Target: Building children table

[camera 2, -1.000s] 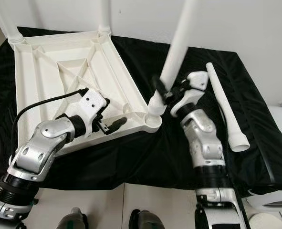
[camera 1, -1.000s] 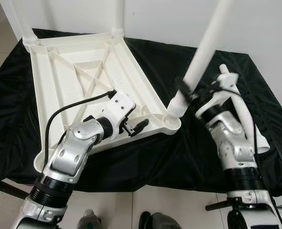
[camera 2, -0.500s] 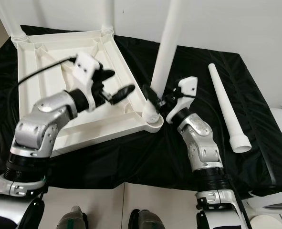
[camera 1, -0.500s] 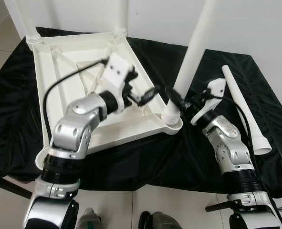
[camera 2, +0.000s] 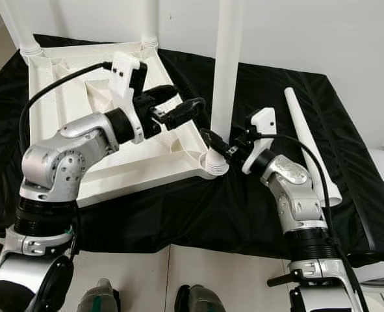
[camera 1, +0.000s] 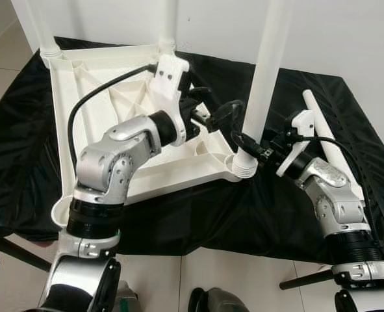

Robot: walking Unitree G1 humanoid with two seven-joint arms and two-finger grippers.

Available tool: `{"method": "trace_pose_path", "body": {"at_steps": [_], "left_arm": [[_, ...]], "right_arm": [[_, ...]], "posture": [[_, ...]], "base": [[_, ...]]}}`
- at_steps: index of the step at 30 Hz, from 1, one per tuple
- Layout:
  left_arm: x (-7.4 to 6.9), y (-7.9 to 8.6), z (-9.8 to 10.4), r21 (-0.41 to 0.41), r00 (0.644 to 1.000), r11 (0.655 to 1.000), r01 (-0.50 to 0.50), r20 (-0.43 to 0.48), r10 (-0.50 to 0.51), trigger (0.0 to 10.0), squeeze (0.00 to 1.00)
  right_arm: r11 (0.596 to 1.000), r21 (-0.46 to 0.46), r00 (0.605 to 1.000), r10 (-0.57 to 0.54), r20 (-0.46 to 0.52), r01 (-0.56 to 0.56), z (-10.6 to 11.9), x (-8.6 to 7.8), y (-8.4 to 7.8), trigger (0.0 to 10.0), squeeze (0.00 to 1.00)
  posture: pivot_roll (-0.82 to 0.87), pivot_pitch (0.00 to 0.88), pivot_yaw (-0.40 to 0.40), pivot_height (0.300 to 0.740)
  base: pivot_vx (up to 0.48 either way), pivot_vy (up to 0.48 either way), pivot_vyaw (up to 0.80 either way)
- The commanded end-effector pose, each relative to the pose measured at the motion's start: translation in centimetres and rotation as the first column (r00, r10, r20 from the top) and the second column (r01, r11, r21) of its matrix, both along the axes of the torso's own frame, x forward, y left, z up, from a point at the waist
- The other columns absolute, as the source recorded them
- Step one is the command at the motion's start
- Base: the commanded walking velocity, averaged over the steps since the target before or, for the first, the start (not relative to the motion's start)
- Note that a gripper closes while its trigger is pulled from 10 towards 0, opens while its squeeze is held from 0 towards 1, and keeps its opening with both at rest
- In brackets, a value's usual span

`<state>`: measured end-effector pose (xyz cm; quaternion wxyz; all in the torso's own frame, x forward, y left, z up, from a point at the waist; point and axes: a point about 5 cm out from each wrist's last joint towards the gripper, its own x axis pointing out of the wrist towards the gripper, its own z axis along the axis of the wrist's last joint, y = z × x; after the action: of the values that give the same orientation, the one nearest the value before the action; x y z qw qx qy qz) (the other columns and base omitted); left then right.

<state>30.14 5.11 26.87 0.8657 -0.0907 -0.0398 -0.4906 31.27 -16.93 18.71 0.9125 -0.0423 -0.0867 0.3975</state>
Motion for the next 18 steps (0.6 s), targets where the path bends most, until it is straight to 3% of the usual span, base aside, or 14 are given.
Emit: {"method": "trace_pose_path", "body": {"at_steps": [1,5,10,18], "left_arm": [[-1.6,-1.4,1.2,-0.014,0.964,0.966,0.260,0.060,-0.259,10.0,0.00],[-1.7,-1.7,1.5,-0.021,0.957,0.959,0.284,0.063,-0.282,10.0,0.00],[-2.1,-3.2,3.3,-0.061,0.929,0.929,0.365,0.086,-0.360,10.0,0.00],[-2.0,-4.3,4.1,-0.074,0.928,0.927,0.368,0.096,-0.360,10.0,0.00]], "right_arm": [[1.000,-0.015,1.000,0.022,-0.016,-0.023,-0.2,-0.1,-0.1,10.0,0.00],[0.999,-0.014,0.999,0.032,-0.011,-0.032,0.1,-0.1,-0.1,10.0,0.00],[0.996,-0.021,0.996,0.091,0.014,-0.091,1.4,0.3,0.2,10.0,0.00],[0.990,-0.039,0.991,0.135,0.022,-0.134,1.8,0.3,0.5,10.0,0.00]], "posture": [[0.08,0.000,-0.093,0.740],[0.08,0.000,-0.093,0.740],[0.08,0.000,-0.094,0.740],[0.09,0.000,-0.099,0.740]], "base": [[0.000,0.000,0.00],[0.000,0.000,0.00],[0.000,0.000,0.00],[0.000,0.000,0.00]]}}
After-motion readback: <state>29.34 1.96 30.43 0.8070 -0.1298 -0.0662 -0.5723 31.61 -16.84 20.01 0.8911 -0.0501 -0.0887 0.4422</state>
